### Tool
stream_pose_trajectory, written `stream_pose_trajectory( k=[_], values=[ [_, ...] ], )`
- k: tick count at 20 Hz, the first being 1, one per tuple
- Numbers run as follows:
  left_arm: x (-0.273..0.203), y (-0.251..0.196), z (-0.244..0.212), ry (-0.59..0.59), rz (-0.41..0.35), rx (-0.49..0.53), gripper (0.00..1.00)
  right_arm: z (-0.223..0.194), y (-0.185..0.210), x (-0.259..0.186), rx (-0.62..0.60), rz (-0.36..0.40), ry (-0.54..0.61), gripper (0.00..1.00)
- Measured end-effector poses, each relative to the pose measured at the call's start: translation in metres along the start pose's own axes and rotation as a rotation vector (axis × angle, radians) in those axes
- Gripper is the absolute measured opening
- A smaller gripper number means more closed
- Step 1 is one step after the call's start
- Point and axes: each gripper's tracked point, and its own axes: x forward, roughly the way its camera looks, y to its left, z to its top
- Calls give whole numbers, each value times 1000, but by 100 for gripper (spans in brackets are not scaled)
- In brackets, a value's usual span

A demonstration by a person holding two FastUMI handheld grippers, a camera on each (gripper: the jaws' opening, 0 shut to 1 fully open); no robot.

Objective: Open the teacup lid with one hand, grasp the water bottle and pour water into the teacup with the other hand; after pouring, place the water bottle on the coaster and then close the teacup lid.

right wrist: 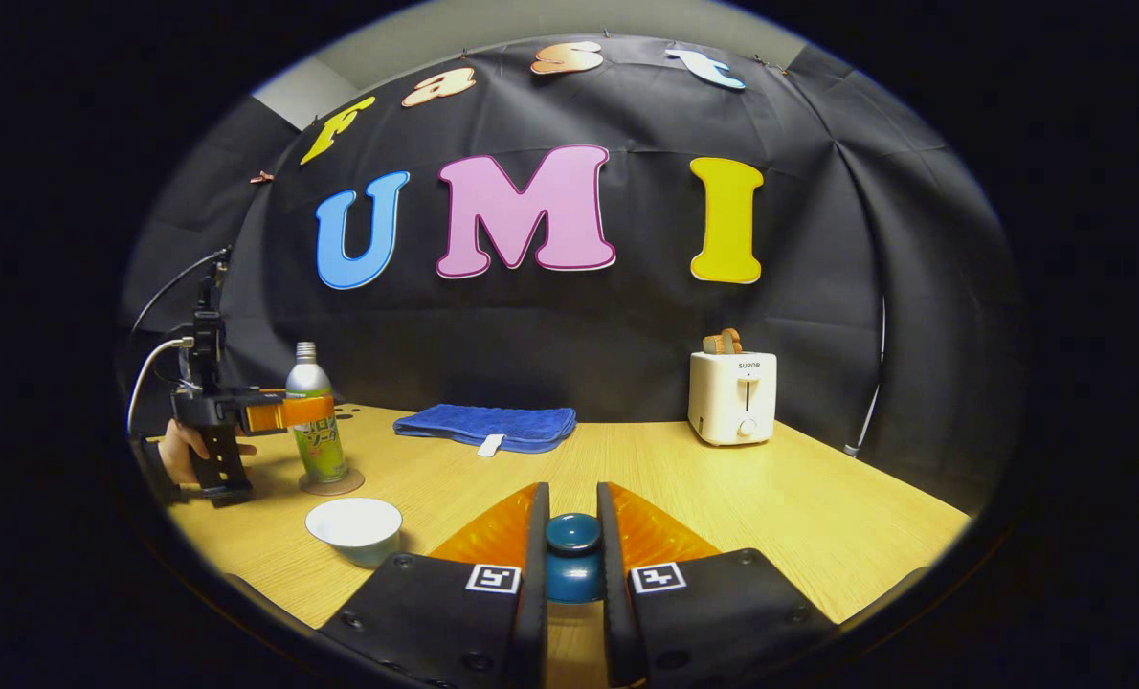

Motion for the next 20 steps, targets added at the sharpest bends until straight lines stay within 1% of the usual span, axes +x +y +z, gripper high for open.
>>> stream_pose_trajectory(
  k=[6, 9, 11, 13, 15, 16, 18, 20],
  values=[
    [-54, -2, -7, 10, 5, -14, 98, 0, 1, 0, 0, 19, 2, 27],
    [-76, 0, -18, 10, 34, 25, 98, 1, 1, 0, 0, 20, 2, 27],
    [-86, 0, -24, 7, 52, 22, 98, 1, 0, -1, -1, 21, 2, 27],
    [-95, 0, -26, 0, 63, 4, 97, 1, 0, -1, 0, 17, 5, 27],
    [-98, 1, -25, -11, 65, 8, 98, 2, 3, -3, -2, 12, 2, 27],
    [-98, 2, -27, -14, 67, 26, 98, 2, 5, -2, -1, 24, 2, 27],
    [-99, 3, -24, -14, 71, 22, 98, 1, 18, -7, -1, 57, 4, 27],
    [-99, 3, -25, -15, 72, 22, 98, 1, 24, -5, 0, 56, 6, 27]
  ],
)
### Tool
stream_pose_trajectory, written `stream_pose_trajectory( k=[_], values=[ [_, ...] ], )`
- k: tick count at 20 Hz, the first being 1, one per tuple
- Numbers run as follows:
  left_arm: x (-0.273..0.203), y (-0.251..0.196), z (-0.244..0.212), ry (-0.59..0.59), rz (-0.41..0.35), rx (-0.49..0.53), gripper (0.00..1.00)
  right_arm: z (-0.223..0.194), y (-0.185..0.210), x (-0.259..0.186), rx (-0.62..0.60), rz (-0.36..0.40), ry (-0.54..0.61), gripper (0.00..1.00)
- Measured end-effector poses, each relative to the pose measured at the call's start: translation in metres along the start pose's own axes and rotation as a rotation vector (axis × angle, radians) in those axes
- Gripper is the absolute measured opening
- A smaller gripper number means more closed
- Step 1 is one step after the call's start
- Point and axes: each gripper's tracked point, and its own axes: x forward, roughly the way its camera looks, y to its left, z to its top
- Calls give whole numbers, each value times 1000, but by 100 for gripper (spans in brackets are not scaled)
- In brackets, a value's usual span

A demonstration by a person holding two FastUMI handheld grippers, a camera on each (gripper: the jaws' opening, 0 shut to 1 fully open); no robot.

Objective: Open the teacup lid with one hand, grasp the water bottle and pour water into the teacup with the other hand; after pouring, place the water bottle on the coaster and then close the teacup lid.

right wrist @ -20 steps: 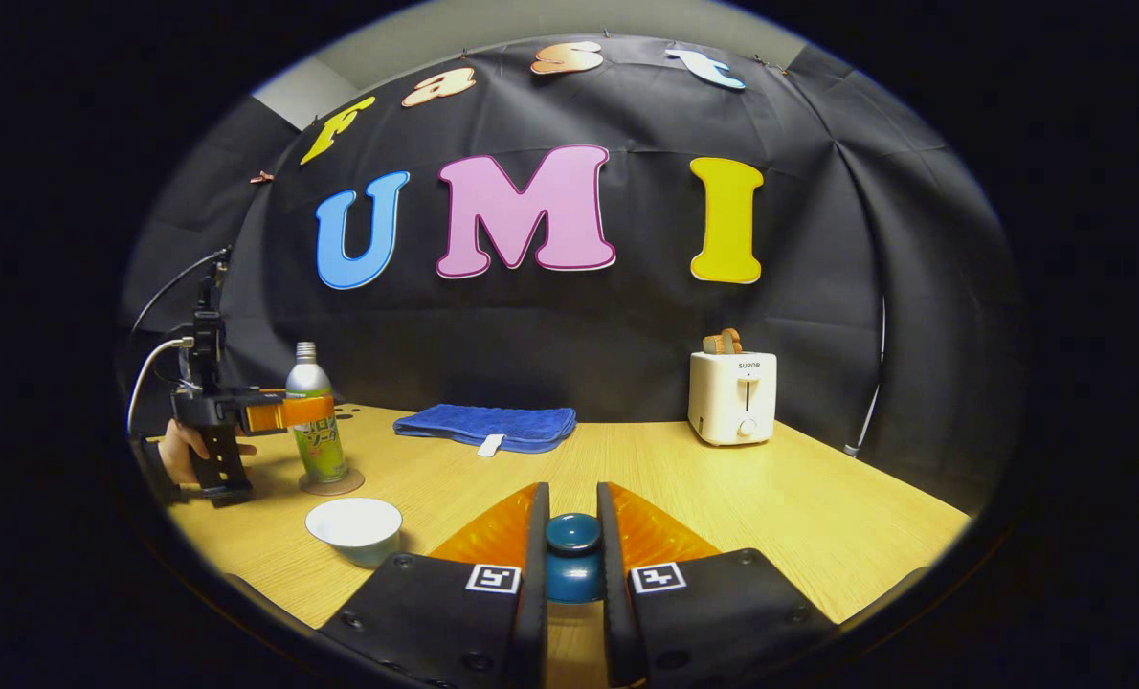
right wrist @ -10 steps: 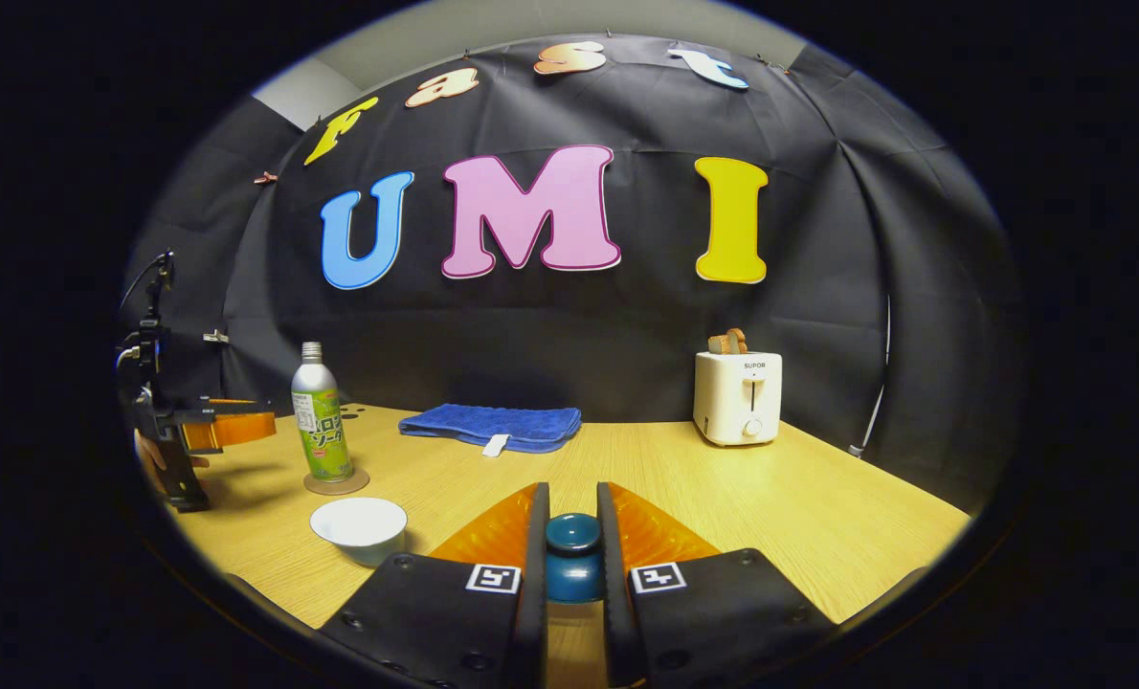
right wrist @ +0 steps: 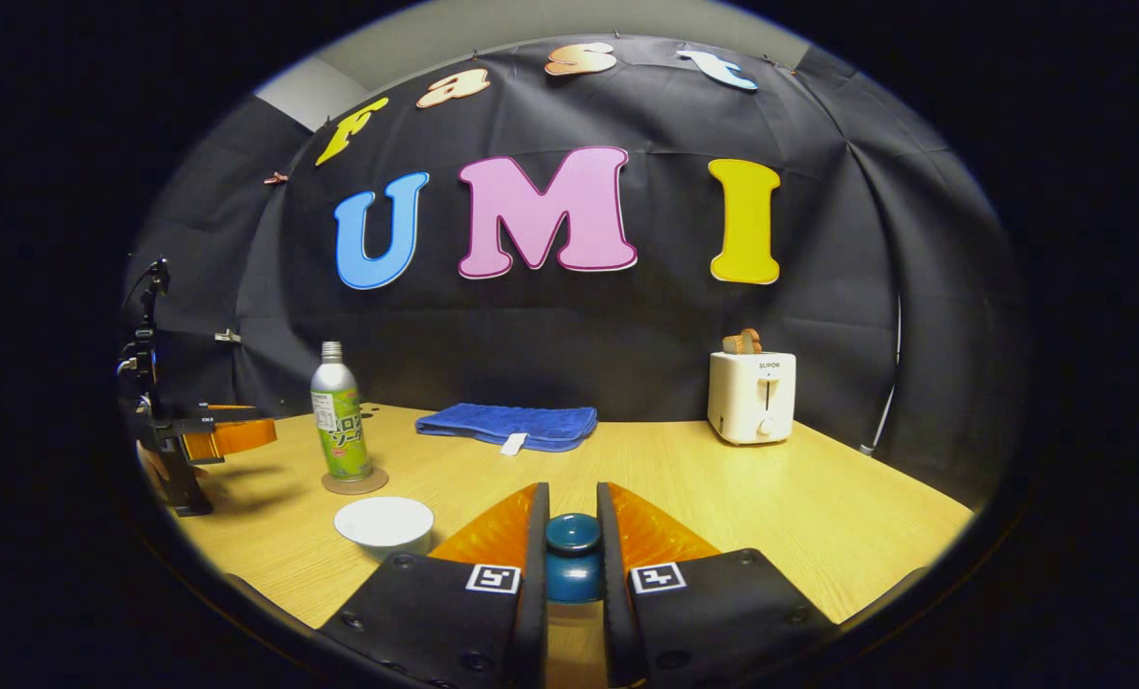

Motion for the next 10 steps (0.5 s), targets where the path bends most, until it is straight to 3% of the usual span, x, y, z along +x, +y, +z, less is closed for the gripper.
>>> stream_pose_trajectory(
  k=[5, 10],
  values=[
    [1, -1, -1, 0, 1, 1, 98, -1, 45, 10, -22, 67, 1, 27],
    [0, -1, -1, -2, 2, 1, 98, -8, 102, 21, 23, 188, 37, 27]
  ],
)
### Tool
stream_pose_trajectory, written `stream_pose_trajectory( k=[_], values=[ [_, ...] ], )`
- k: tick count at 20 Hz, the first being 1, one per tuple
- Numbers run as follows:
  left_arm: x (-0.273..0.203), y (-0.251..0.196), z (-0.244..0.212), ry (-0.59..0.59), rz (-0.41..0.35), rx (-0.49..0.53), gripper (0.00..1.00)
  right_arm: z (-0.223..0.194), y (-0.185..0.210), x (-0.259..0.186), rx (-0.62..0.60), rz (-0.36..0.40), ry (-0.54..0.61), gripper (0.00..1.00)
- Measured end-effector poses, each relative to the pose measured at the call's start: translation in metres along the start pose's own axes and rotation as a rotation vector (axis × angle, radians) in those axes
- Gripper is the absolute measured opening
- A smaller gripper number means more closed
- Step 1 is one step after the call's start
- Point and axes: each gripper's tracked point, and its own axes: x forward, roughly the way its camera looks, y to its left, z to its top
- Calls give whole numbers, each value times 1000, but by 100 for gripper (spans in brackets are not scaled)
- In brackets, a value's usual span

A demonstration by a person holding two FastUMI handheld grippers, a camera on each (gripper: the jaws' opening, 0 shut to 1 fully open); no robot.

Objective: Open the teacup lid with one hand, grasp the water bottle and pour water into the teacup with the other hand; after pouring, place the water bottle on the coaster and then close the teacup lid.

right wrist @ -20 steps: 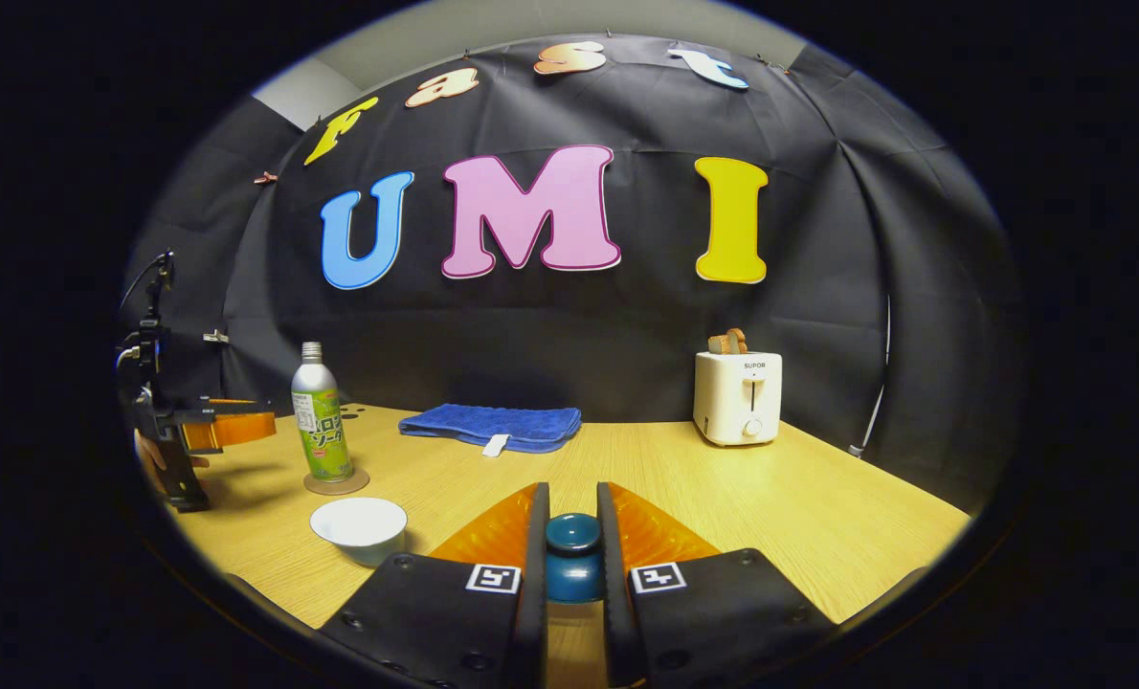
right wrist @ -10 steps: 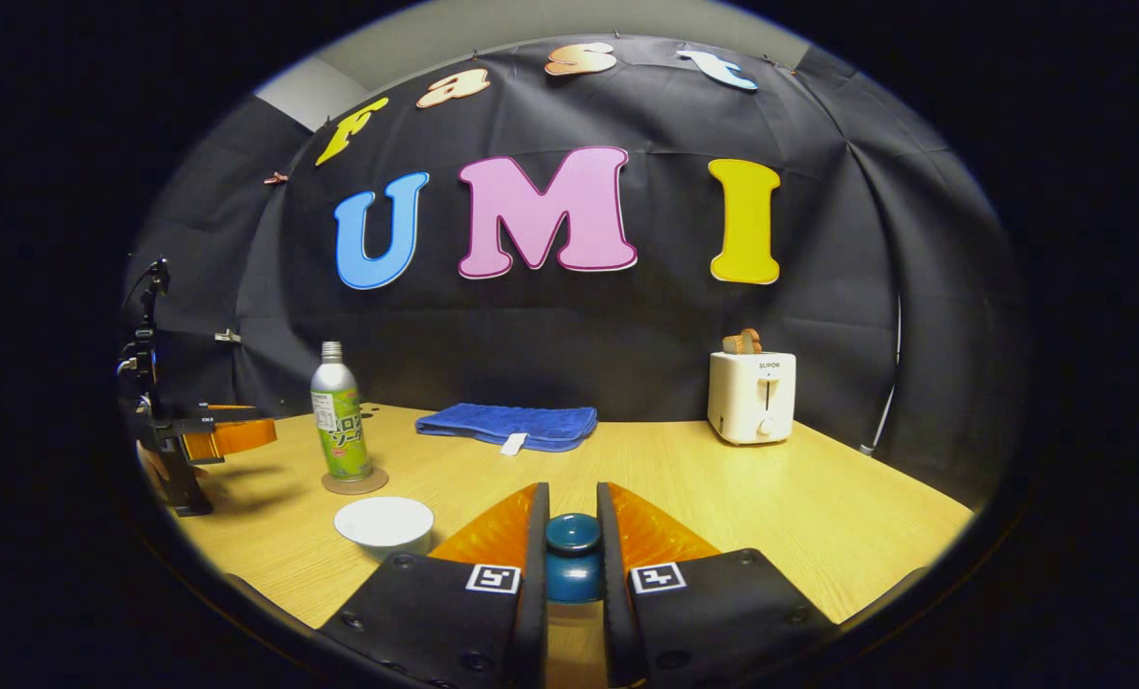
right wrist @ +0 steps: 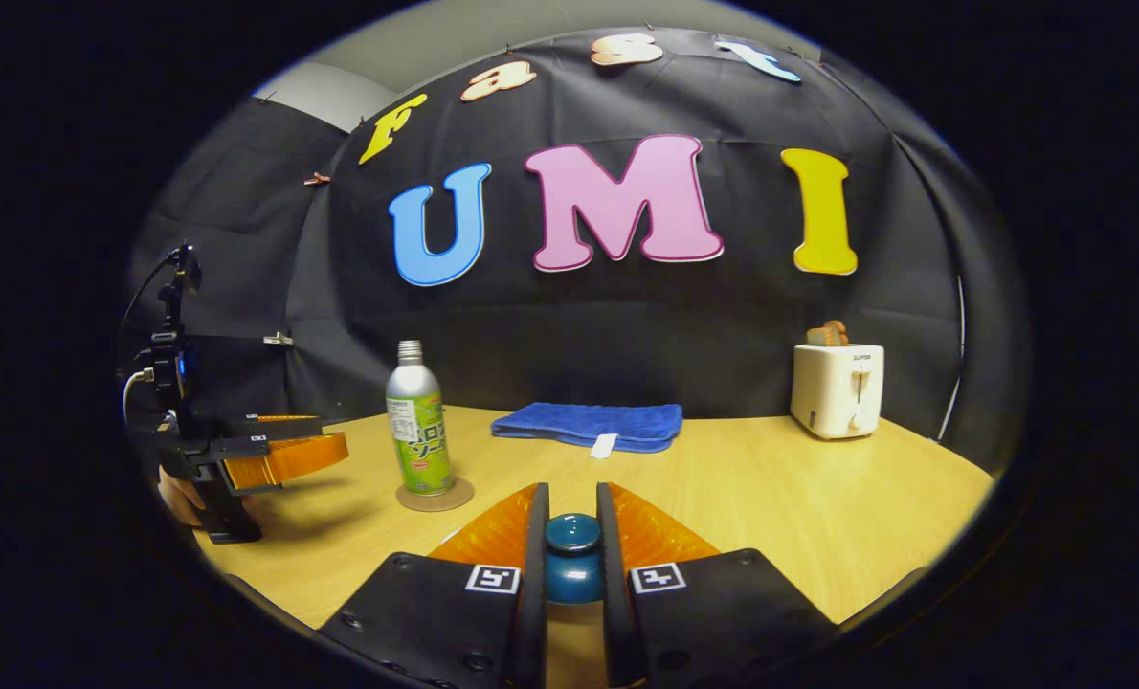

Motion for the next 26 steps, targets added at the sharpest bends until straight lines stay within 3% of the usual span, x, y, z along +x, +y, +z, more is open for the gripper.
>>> stream_pose_trajectory(
  k=[5, 13, 14, 16, 18, 19, 22, 23, 25, 26],
  values=[
    [-1, 1, -1, 0, 11, 0, 98, -7, 31, 15, -33, 58, 45, 28],
    [-1, 1, -2, -1, 9, 1, 98, -24, 37, 29, -37, 60, 154, 29],
    [-1, 1, -1, -1, 10, 1, 97, -26, 36, 30, -34, 60, 168, 25],
    [-1, 1, -1, -1, 10, 1, 97, -28, 36, 30, -25, 59, 186, 30],
    [-2, 3, -1, -1, 19, 0, 97, -27, 37, 29, -31, 64, 187, 32],
    [-2, 2, -2, -1, 19, 1, 97, -26, 37, 29, -36, 63, 184, 38],
    [-4, 2, -2, -1, 23, 1, 98, -19, 31, 25, -28, 37, 143, 32],
    [-4, 3, -2, -1, 30, 0, 98, -15, 28, 23, -22, 21, 122, 48],
    [-6, 4, -2, 0, 46, 1, 98, -9, 23, 15, -39, -4, 88, 65],
    [-7, 4, -2, -1, 56, 1, 98, -7, 22, 12, -43, -11, 68, 65]
  ],
)
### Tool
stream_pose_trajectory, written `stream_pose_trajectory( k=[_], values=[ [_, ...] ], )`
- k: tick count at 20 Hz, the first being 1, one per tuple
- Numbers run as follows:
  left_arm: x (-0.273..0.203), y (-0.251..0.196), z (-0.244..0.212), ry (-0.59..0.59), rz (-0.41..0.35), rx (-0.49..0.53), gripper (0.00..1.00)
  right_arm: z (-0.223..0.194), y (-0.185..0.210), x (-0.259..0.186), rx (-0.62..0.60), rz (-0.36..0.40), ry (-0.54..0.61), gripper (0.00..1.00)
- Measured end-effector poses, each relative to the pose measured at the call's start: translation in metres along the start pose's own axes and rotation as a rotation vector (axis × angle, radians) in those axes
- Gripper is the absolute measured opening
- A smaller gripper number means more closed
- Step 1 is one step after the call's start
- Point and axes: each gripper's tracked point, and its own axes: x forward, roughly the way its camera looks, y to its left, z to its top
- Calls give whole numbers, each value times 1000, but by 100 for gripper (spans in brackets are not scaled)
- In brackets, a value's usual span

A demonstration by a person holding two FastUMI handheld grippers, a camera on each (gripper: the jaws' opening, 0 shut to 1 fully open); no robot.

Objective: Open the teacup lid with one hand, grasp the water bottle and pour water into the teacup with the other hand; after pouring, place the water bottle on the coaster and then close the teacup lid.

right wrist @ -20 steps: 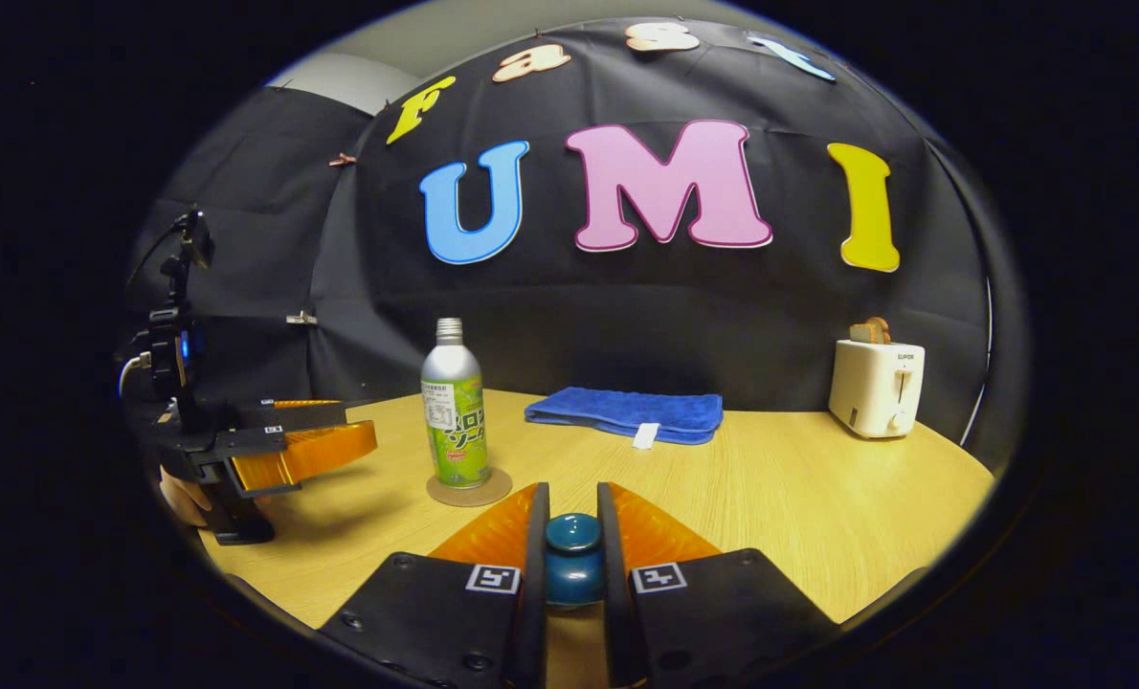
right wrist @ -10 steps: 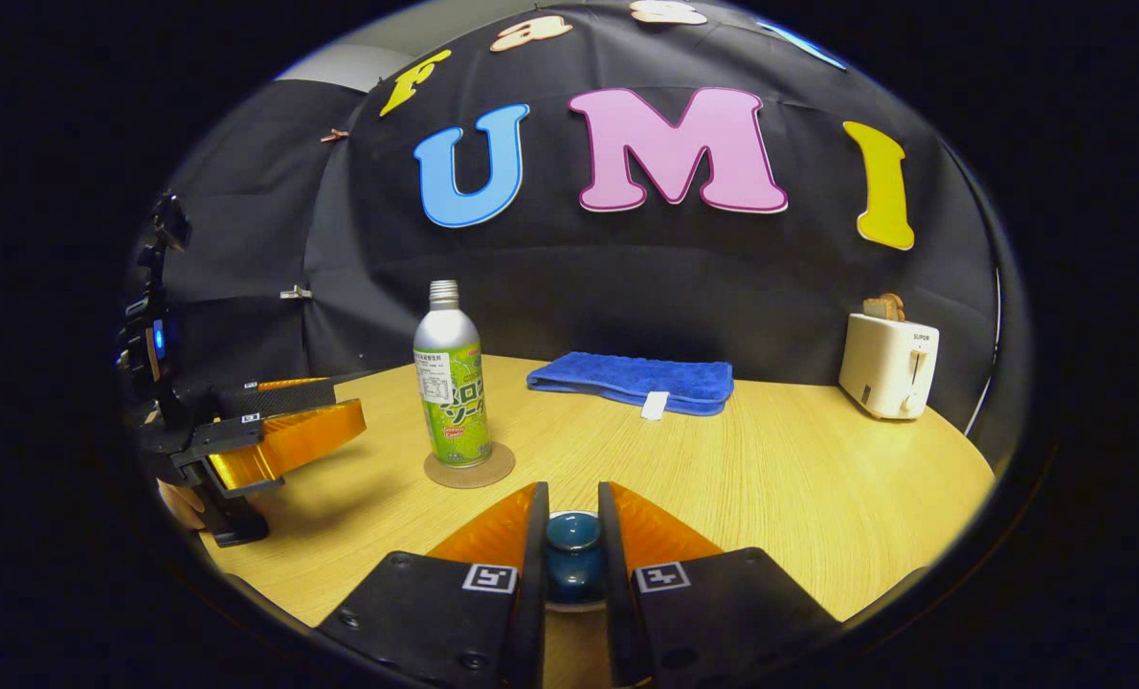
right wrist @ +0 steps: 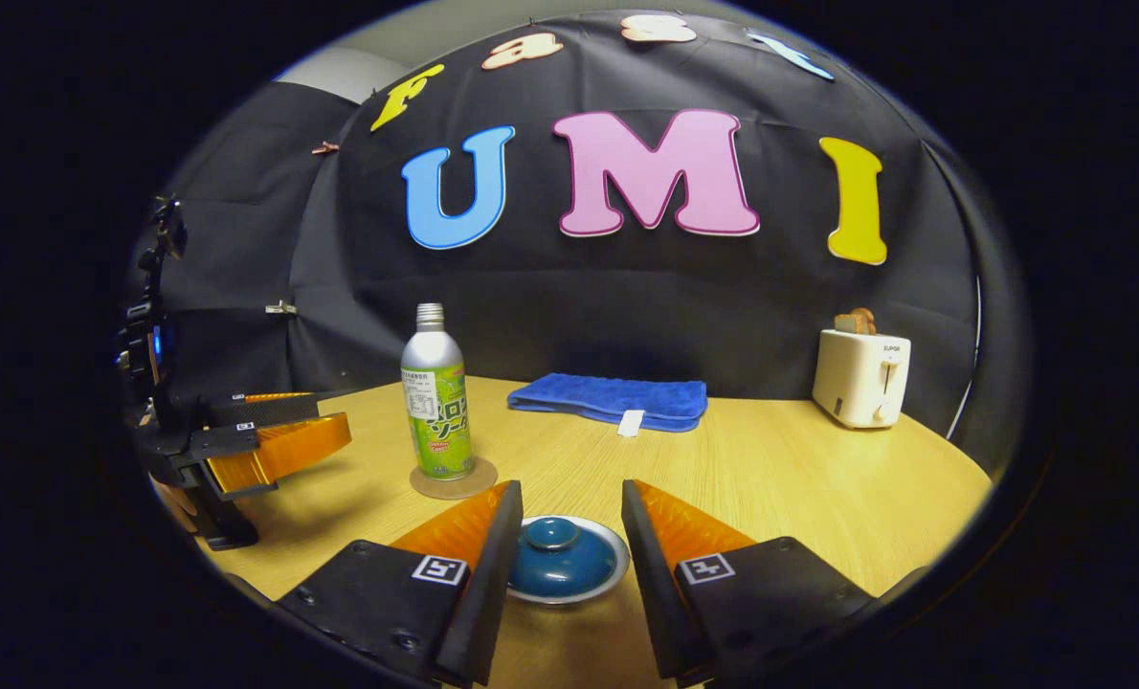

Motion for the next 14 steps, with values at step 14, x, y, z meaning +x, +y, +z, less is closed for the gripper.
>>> stream_pose_trajectory(
  k=[14],
  values=[
    [-23, 0, 9, 6, 197, -2, 98, 11, -49, -45, 26, -206, -99, 98]
  ],
)
